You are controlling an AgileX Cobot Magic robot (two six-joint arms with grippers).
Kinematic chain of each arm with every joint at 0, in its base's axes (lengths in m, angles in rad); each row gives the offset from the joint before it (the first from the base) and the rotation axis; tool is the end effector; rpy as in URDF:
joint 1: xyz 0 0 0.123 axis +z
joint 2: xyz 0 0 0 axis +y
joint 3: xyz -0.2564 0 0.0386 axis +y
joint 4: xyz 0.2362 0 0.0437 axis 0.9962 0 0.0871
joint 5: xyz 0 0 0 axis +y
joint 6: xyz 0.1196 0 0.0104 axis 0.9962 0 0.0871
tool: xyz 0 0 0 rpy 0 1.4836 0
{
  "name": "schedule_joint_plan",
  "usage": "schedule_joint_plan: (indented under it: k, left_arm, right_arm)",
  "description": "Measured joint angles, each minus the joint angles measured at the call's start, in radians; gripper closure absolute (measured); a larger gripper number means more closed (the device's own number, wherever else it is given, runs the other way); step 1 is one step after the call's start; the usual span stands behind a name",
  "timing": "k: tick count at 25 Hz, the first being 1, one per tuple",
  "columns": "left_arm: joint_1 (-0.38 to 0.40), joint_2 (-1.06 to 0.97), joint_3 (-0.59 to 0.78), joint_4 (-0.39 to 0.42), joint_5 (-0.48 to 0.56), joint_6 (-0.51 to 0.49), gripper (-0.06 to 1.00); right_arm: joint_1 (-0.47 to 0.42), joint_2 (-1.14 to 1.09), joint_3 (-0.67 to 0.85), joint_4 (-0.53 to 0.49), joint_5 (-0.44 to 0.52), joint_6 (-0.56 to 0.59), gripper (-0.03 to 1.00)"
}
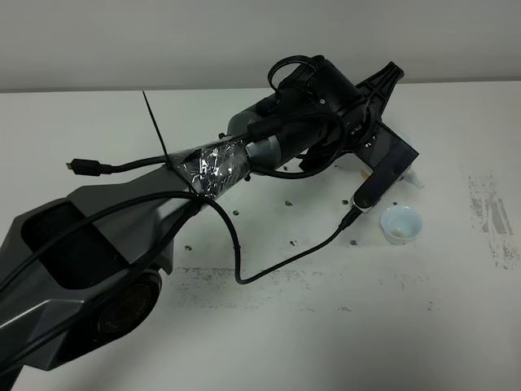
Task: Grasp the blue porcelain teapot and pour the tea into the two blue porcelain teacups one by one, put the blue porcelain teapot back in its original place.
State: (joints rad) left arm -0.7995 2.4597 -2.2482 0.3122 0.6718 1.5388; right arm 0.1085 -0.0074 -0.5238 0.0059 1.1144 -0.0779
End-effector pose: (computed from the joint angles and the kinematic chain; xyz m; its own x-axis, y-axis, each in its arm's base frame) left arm 0.3984 -0.3768 0.1655 0.6982 0.6574 0.2835 0.3450 -0.6559 0.6714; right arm 0.0301 0.0039 0.2599 -0.4633 -0.1261 -0.8772 -0.1482 0.9869 -0.0637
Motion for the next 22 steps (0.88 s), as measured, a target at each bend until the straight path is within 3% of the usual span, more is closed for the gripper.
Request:
schedule_joint_plan:
  k: [22]
  left_arm:
    - [-0.011,0.038,0.000,0.040,0.052,0.024,0.88]
  right_arm:
    - [0.000,0.000,0.000,0.000,0.000,0.000,0.50]
